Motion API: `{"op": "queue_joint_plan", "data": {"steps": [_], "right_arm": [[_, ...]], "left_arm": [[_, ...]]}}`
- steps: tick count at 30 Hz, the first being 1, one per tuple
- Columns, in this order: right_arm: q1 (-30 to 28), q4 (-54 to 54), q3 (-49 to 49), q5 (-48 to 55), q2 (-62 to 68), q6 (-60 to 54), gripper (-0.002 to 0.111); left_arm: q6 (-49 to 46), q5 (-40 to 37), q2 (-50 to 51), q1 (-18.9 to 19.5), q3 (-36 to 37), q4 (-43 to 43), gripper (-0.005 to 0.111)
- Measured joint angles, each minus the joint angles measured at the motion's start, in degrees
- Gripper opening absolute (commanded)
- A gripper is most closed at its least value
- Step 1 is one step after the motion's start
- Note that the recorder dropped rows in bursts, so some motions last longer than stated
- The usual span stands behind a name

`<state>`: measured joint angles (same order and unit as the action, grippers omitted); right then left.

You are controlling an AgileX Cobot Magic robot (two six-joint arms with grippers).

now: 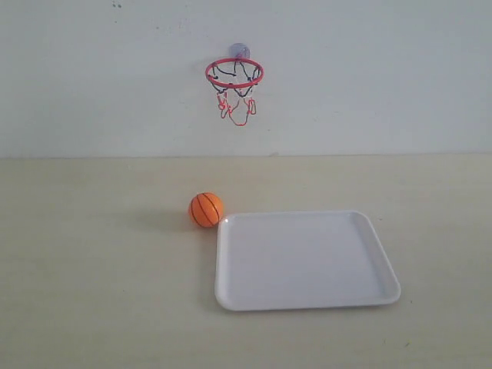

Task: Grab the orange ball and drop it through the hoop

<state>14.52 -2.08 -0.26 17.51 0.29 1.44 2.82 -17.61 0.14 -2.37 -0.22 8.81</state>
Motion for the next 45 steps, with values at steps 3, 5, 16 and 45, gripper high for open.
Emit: {"op": "queue_joint_plan", "data": {"steps": [3,5,16,45], "right_arm": [[-3.14,0.00,0.13,1.57,0.00,0.00,0.000],[-5.05,0.00,0.26,1.80,0.00,0.00,0.000],[-6.42,-0.09,0.28,1.84,0.00,0.00,0.000],[-6.42,-0.23,0.28,1.84,0.00,0.11,0.000]], "left_arm": [[-0.12,0.00,0.00,0.00,0.00,0.00,0.004],[-0.12,0.00,0.00,0.00,0.00,0.00,0.004],[-0.12,0.00,0.00,0.00,0.00,0.00,0.004],[-0.12,0.00,0.00,0.00,0.00,0.00,0.004]]}}
